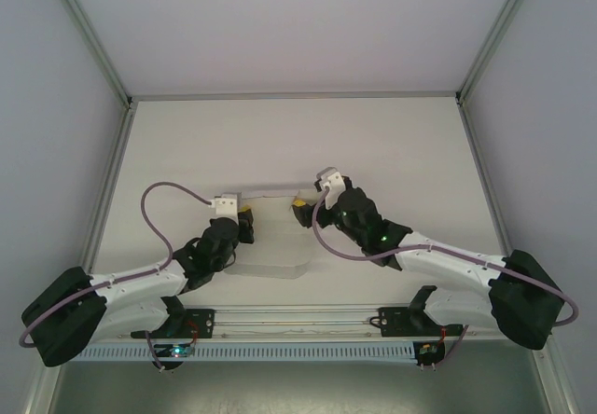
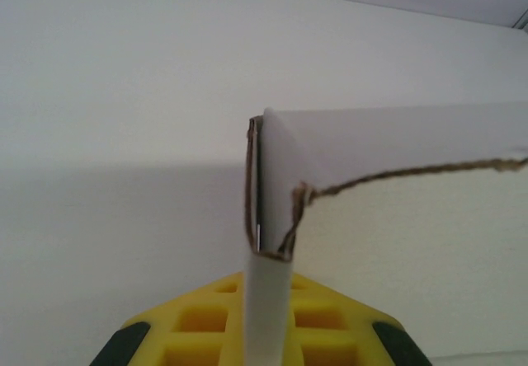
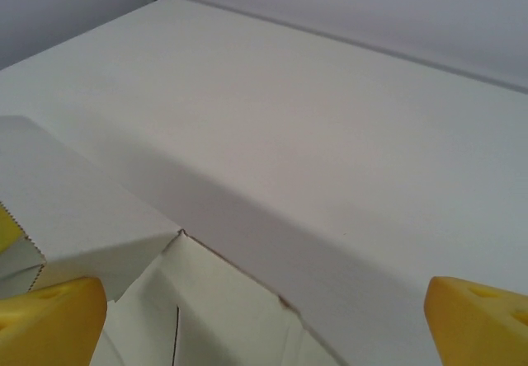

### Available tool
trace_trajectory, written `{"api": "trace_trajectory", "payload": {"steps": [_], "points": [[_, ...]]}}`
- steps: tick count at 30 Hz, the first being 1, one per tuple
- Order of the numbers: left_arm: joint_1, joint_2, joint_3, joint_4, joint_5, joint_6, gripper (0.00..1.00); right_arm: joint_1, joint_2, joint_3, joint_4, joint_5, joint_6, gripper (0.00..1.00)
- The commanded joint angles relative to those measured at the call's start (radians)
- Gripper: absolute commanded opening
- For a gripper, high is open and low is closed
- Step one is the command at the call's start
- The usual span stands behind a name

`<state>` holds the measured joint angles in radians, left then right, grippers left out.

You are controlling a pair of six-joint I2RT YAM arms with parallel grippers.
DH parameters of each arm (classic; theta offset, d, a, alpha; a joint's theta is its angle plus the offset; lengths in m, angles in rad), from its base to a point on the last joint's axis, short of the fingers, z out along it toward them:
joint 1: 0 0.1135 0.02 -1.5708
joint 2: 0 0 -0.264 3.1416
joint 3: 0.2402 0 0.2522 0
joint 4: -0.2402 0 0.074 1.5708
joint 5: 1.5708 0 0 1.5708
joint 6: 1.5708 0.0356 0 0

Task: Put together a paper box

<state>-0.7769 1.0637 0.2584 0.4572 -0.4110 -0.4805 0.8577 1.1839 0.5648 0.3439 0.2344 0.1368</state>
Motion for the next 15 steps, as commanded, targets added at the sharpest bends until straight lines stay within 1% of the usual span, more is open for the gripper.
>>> {"api": "trace_trajectory", "payload": {"steps": [1,4,8,10,12,14,15], "points": [[-0.011,-0.039,-0.009,0.072,0.052,-0.013,0.0,0.045,0.01,-0.001,0.146,0.191,0.035,0.98],[-0.011,-0.055,-0.014,0.048,-0.001,-0.038,0.0,0.052,-0.032,-0.02,0.128,0.212,0.053,0.98],[-0.011,-0.083,-0.032,0.025,-0.082,-0.074,0.0,0.054,-0.163,-0.07,0.028,0.16,0.104,0.98],[-0.011,-0.102,-0.049,0.037,-0.095,-0.084,0.0,0.053,-0.232,-0.102,-0.036,0.153,0.148,0.98],[-0.011,-0.128,-0.057,0.03,-0.107,-0.091,0.0,0.048,-0.297,-0.121,-0.148,0.154,0.196,0.98],[-0.011,-0.16,-0.051,-0.014,-0.119,-0.103,0.0,0.038,-0.346,-0.13,-0.256,0.144,0.224,0.98],[-0.013,-0.173,-0.047,-0.037,-0.133,-0.115,0.0,0.036,-0.363,-0.139,-0.282,0.128,0.228,0.98]]}}
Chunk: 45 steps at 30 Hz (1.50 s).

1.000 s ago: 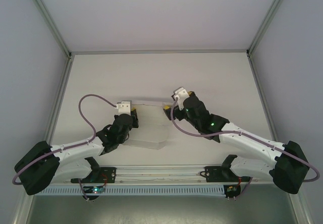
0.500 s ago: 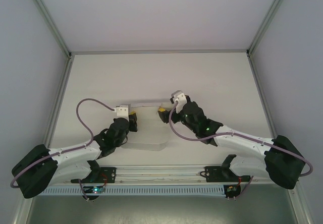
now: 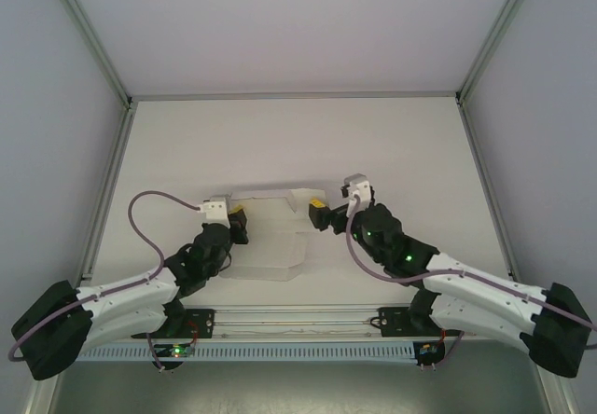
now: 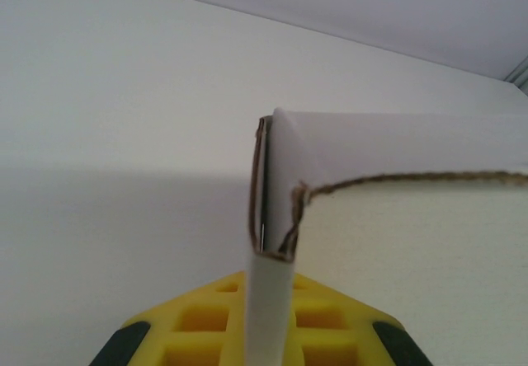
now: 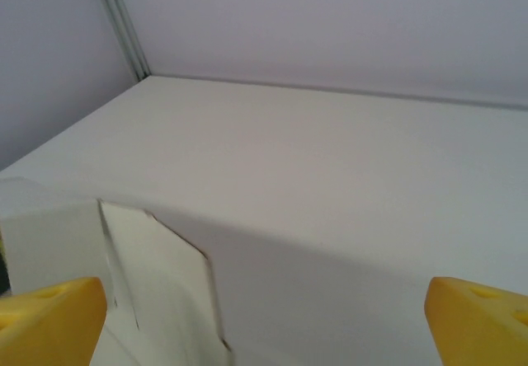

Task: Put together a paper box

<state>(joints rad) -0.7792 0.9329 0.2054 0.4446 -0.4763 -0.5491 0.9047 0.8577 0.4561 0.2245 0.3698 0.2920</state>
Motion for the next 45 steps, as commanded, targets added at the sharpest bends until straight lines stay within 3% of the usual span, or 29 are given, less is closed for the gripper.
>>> {"api": "trace_trajectory", "payload": {"steps": [1,5,12,23,31,37,45], "points": [[-0.009,-0.055,0.011,-0.044,-0.078,-0.059,0.0,-0.013,-0.052,-0.041,-0.18,-0.034,0.074,0.98],[-0.009,-0.094,0.011,-0.055,-0.073,-0.059,0.0,-0.021,-0.058,-0.076,-0.209,-0.14,0.08,0.98],[-0.008,-0.093,0.017,-0.059,-0.04,-0.033,0.0,-0.031,0.023,-0.088,-0.115,-0.174,0.075,0.99],[-0.009,-0.071,0.014,-0.057,-0.003,-0.007,0.0,-0.032,0.167,0.004,-0.007,-0.147,0.003,0.98],[-0.009,-0.105,-0.006,-0.064,0.041,0.025,0.0,-0.029,0.176,0.025,0.003,-0.118,-0.047,0.98],[-0.009,-0.106,-0.007,-0.073,0.07,0.046,0.0,0.023,0.19,0.054,0.022,-0.22,-0.219,0.98],[-0.008,-0.111,-0.017,-0.057,0.122,0.071,0.0,0.04,0.217,0.091,-0.067,-0.12,-0.332,0.98]]}}
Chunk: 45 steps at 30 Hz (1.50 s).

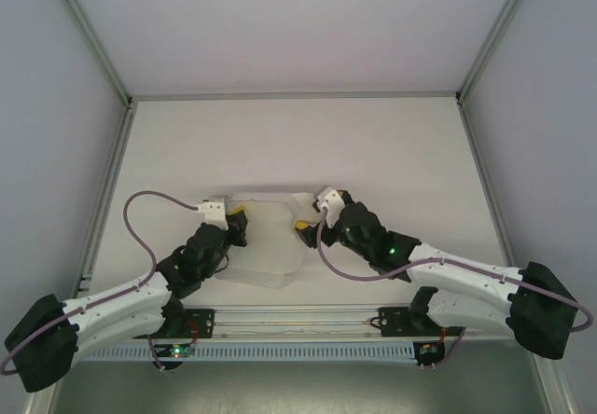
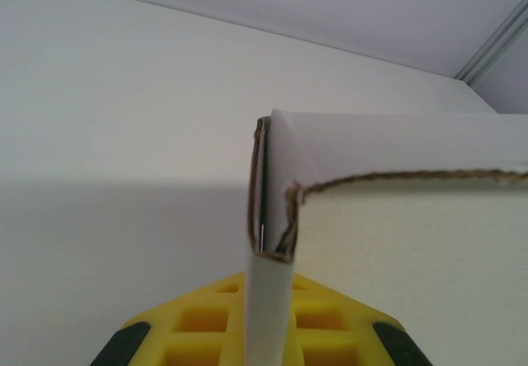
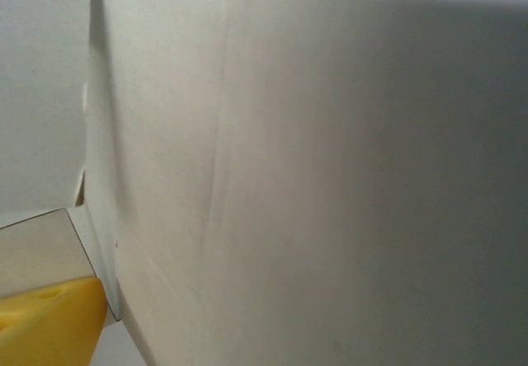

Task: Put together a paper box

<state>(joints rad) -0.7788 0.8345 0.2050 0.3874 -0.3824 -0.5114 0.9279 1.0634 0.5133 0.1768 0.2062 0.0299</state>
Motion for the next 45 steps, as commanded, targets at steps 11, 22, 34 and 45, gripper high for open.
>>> {"api": "trace_trajectory", "payload": {"steps": [11,22,34,45], "points": [[-0.009,-0.015,-0.016,0.015,0.043,0.021,0.0,0.067,0.148,0.069,0.03,0.047,-0.096,0.98],[-0.01,-0.02,-0.016,-0.044,-0.104,-0.041,0.0,0.137,0.072,0.078,-0.006,0.27,-0.069,0.98],[-0.009,-0.075,-0.029,-0.078,-0.106,-0.05,0.0,-0.047,-0.385,-0.065,-0.099,0.135,0.143,0.98],[-0.008,-0.103,-0.036,-0.082,-0.069,-0.038,0.0,-0.4,-0.314,-0.086,-0.088,-0.304,0.266,0.98]]}}
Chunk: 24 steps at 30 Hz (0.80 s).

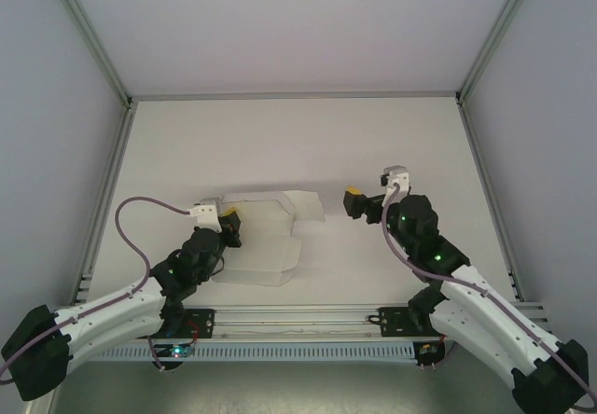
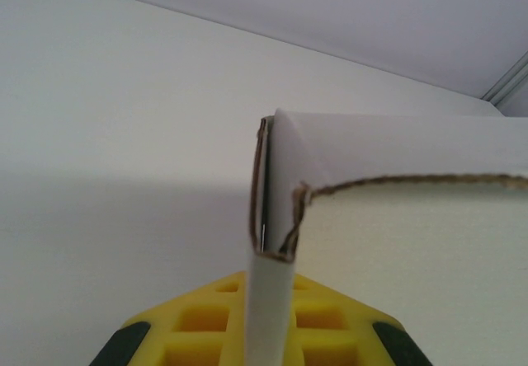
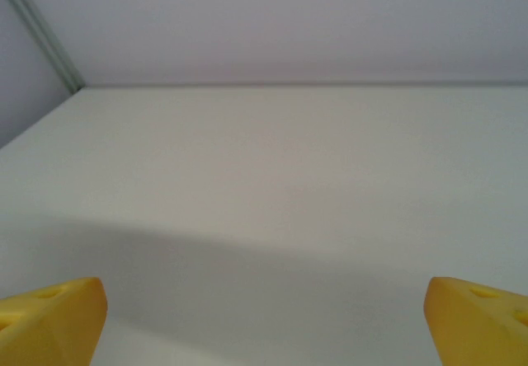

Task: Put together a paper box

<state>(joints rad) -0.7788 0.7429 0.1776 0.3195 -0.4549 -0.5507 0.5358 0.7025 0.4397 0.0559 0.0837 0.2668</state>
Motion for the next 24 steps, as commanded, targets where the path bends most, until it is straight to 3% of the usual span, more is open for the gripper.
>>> {"api": "trace_trajectory", "payload": {"steps": [1,11,24], "points": [[-0.009,-0.012,-0.009,-0.014,0.005,0.002,0.0,-0.007,0.072,-0.008,0.05,-0.22,0.024,0.98],[-0.009,0.003,0.004,-0.012,-0.011,-0.015,0.0,0.061,0.293,0.06,0.141,-0.521,-0.019,0.94],[-0.009,0.043,0.022,-0.012,-0.016,-0.03,0.0,0.202,0.386,0.111,0.18,-0.525,-0.064,0.92]]}}
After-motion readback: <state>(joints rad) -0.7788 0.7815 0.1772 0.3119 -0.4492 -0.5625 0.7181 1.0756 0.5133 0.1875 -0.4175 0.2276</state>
